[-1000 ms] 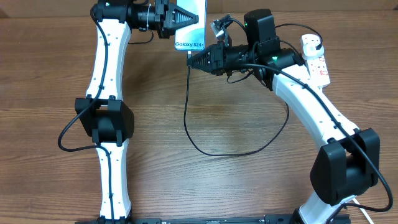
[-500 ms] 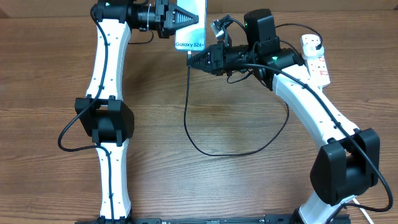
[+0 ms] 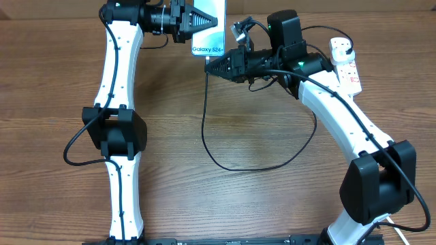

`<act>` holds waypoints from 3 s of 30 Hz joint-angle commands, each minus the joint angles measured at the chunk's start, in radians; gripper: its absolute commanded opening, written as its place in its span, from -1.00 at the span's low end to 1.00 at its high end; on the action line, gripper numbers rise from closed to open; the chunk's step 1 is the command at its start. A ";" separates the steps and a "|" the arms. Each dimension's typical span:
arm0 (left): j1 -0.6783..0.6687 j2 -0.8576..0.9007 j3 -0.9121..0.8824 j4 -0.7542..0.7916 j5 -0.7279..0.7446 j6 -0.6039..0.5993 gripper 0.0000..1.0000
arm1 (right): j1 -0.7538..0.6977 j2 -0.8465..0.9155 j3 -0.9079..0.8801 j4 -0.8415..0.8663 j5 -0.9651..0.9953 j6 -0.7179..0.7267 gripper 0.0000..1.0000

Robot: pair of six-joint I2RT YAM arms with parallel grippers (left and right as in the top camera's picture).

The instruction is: Plug charger to phone and switch on socket

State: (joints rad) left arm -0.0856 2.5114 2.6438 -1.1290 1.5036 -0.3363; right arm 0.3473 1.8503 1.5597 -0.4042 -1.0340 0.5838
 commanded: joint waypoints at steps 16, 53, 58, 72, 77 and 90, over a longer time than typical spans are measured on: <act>-0.005 -0.015 0.015 0.003 0.057 0.031 -0.92 | -0.022 -0.019 0.019 0.006 -0.014 -0.008 -0.92; -0.007 -0.015 0.015 0.003 0.057 0.029 -0.92 | -0.020 -0.019 0.019 0.025 -0.003 0.015 -0.92; -0.007 -0.015 0.015 0.003 0.057 0.029 -0.92 | -0.014 -0.019 0.019 0.024 0.002 0.019 -0.92; -0.006 -0.015 0.015 0.000 0.058 0.026 -0.92 | -0.001 -0.019 0.019 0.025 0.039 0.019 -0.92; -0.006 -0.015 0.015 0.000 0.058 0.027 -0.91 | -0.001 -0.019 0.019 0.025 0.039 0.019 -0.92; -0.007 -0.015 0.015 -0.055 0.057 0.077 -0.92 | -0.022 -0.019 0.019 0.037 0.001 0.019 -0.92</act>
State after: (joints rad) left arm -0.0856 2.5114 2.6438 -1.1618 1.5108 -0.3103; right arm 0.3412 1.8503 1.5597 -0.3813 -1.0363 0.6037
